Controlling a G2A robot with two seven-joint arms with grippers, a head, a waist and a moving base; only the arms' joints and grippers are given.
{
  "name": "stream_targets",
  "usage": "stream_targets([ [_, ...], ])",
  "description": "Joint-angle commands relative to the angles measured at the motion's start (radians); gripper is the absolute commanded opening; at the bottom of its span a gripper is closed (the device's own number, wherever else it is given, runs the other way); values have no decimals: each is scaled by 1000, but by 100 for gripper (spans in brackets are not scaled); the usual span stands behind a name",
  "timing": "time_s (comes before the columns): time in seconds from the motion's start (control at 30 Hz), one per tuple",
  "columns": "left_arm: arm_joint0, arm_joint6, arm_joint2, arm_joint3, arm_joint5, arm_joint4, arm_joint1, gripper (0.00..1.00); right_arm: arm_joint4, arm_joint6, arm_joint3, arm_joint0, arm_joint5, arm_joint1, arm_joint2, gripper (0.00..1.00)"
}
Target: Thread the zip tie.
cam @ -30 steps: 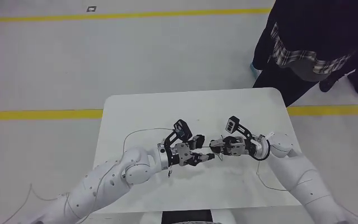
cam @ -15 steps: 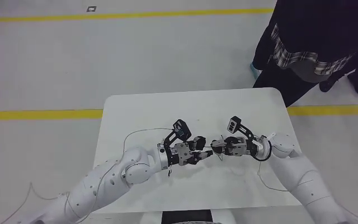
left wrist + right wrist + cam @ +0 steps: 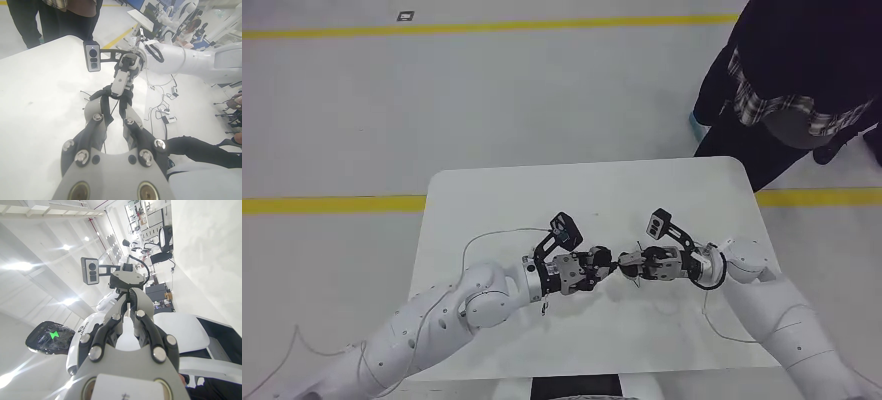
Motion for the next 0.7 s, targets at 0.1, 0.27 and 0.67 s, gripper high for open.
stream_targets([
  [0.1,-1,-2,4,-1,0,-1,1,9,-4,-2,-1,0,-1,-1,-1,0],
  [0.27,-7,-5,11,0,0,-3,0,7,-8,-4,-3,0,-1,-2,-3,0],
  [0.67,-19,-5,23,4,0,-9,-1,0,-16,-1,-5,1,-1,-4,-5,0],
])
